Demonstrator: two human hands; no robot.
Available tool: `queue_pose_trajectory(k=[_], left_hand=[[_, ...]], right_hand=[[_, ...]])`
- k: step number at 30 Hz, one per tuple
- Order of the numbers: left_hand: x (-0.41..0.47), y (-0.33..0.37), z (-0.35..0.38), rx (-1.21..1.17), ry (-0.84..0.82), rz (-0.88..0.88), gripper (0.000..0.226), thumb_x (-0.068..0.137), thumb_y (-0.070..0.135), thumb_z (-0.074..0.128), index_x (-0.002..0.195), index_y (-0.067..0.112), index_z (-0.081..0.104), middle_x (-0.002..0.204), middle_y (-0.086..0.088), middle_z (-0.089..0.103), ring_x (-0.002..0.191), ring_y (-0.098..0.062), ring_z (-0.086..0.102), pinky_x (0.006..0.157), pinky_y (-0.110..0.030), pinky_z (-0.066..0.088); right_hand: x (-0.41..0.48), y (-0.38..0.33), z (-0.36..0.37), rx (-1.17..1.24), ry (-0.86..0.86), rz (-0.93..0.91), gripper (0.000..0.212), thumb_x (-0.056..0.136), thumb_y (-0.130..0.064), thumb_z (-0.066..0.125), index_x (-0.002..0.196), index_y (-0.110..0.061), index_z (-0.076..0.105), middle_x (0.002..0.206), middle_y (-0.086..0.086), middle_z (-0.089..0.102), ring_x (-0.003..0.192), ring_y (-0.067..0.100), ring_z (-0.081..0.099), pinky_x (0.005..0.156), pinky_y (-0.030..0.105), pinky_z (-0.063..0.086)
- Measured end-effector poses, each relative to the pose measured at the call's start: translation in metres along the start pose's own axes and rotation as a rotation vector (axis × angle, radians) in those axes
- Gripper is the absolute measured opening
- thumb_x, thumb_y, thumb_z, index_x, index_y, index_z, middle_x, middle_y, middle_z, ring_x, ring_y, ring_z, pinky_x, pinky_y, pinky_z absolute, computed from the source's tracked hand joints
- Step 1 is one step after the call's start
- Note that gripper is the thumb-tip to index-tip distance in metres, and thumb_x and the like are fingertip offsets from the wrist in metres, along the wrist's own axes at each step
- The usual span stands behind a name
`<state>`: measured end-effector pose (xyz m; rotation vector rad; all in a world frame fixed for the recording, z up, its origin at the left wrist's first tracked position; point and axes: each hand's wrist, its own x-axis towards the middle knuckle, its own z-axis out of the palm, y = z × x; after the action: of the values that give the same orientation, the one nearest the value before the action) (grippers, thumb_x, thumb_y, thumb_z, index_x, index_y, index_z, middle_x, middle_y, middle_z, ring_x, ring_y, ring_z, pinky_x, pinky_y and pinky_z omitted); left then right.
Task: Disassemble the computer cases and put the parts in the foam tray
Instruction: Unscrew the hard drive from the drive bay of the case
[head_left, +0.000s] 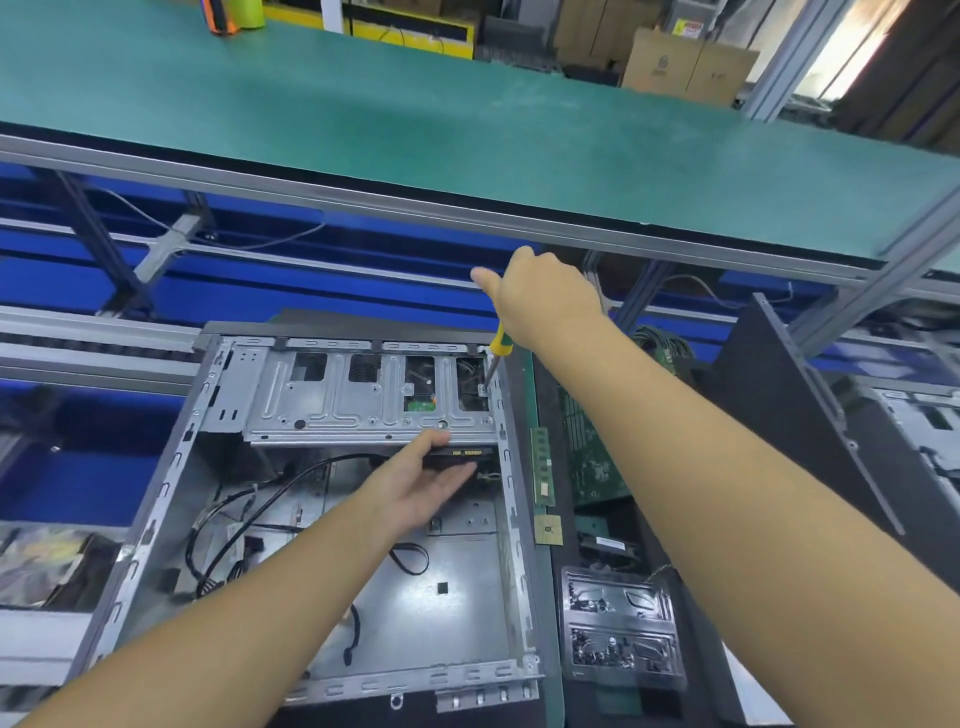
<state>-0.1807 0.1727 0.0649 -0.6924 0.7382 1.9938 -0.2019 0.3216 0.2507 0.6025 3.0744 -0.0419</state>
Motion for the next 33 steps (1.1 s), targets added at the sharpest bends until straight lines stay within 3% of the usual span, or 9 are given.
queue_pose_trajectory(k=[4, 8, 11, 15, 19, 21, 26, 29, 33], left_hand=[[-0.001, 0.001, 0.0, 0.01, -0.005, 0.001, 0.016, 0.089, 0.0, 0.064, 0.104, 0.001, 0.059, 0.117, -0.032, 0.062, 0.11, -0.041, 0.063, 0.089, -0.045, 0.054], [-0.002, 0.002, 0.002, 0.038, -0.016, 0.006, 0.011, 0.09, 0.0, 0.062, 0.1, 0.0, 0.059, 0.116, -0.029, 0.063, 0.109, -0.039, 0.064, 0.088, -0.044, 0.053], [-0.001, 0.002, 0.001, 0.057, -0.017, 0.006, 0.009, 0.09, 0.0, 0.062, 0.098, 0.0, 0.059, 0.116, -0.029, 0.063, 0.11, -0.039, 0.064, 0.089, -0.043, 0.053], [-0.002, 0.004, 0.001, 0.079, -0.021, 0.008, 0.008, 0.09, 0.0, 0.062, 0.098, -0.001, 0.06, 0.11, -0.029, 0.066, 0.111, -0.039, 0.064, 0.091, -0.042, 0.053], [-0.001, 0.004, 0.001, 0.081, -0.016, 0.011, 0.016, 0.09, 0.0, 0.063, 0.106, -0.001, 0.06, 0.116, -0.03, 0.064, 0.109, -0.039, 0.064, 0.088, -0.042, 0.053], [0.0, 0.004, 0.001, 0.075, -0.015, 0.013, 0.022, 0.091, 0.0, 0.062, 0.112, 0.0, 0.058, 0.121, -0.03, 0.062, 0.113, -0.039, 0.062, 0.089, -0.042, 0.053], [-0.001, 0.004, 0.001, 0.071, -0.008, 0.015, 0.022, 0.09, 0.0, 0.063, 0.111, 0.0, 0.058, 0.12, -0.03, 0.062, 0.112, -0.04, 0.063, 0.091, -0.043, 0.053], [-0.001, 0.003, 0.001, 0.074, -0.013, 0.021, 0.022, 0.09, 0.0, 0.063, 0.112, 0.0, 0.058, 0.121, -0.03, 0.063, 0.111, -0.039, 0.063, 0.091, -0.043, 0.053], [0.0, 0.003, 0.0, 0.07, -0.014, 0.022, 0.026, 0.09, 0.001, 0.064, 0.115, 0.0, 0.058, 0.122, -0.03, 0.062, 0.113, -0.039, 0.063, 0.085, -0.042, 0.054]], right_hand=[[0.004, -0.008, 0.0, 0.036, -0.055, -0.096, 0.013, 0.103, -0.016, 0.046, 0.099, -0.004, 0.045, 0.1, 0.017, 0.062, 0.065, 0.026, 0.048, 0.054, 0.035, 0.037], [-0.001, -0.006, -0.027, 0.191, -0.312, -0.249, 0.026, 0.088, -0.001, 0.049, 0.104, -0.013, 0.067, 0.103, 0.016, 0.066, 0.081, 0.032, 0.062, 0.063, 0.038, 0.054], [-0.002, -0.005, -0.031, 0.199, -0.399, -0.195, 0.023, 0.089, -0.006, 0.049, 0.103, -0.021, 0.061, 0.094, 0.003, 0.061, 0.063, 0.019, 0.051, 0.05, 0.023, 0.042], [0.003, -0.011, -0.02, -0.09, -0.271, -0.025, 0.05, 0.102, -0.048, 0.04, 0.143, -0.019, 0.041, 0.111, 0.01, 0.056, 0.076, 0.029, 0.053, 0.064, 0.037, 0.043], [0.009, -0.011, -0.014, -0.186, -0.201, -0.124, 0.033, 0.102, -0.009, 0.041, 0.134, -0.01, 0.051, 0.095, 0.011, 0.051, 0.079, 0.03, 0.049, 0.063, 0.039, 0.039], [0.01, -0.007, -0.019, -0.048, -0.264, -0.121, 0.015, 0.101, -0.008, 0.042, 0.112, -0.002, 0.05, 0.097, 0.012, 0.05, 0.07, 0.024, 0.045, 0.058, 0.035, 0.035], [0.003, -0.009, -0.027, 0.035, -0.36, -0.103, 0.043, 0.1, -0.023, 0.049, 0.139, -0.008, 0.038, 0.135, 0.017, 0.048, 0.091, 0.032, 0.051, 0.072, 0.039, 0.044], [0.0, -0.014, -0.017, -0.195, -0.21, -0.07, 0.047, 0.107, -0.025, 0.041, 0.152, -0.016, 0.029, 0.119, 0.014, 0.048, 0.089, 0.033, 0.053, 0.065, 0.041, 0.045], [0.001, -0.012, -0.015, -0.037, -0.137, -0.032, 0.031, 0.098, -0.001, 0.046, 0.129, 0.001, 0.041, 0.117, 0.015, 0.055, 0.092, 0.032, 0.047, 0.072, 0.04, 0.038]])
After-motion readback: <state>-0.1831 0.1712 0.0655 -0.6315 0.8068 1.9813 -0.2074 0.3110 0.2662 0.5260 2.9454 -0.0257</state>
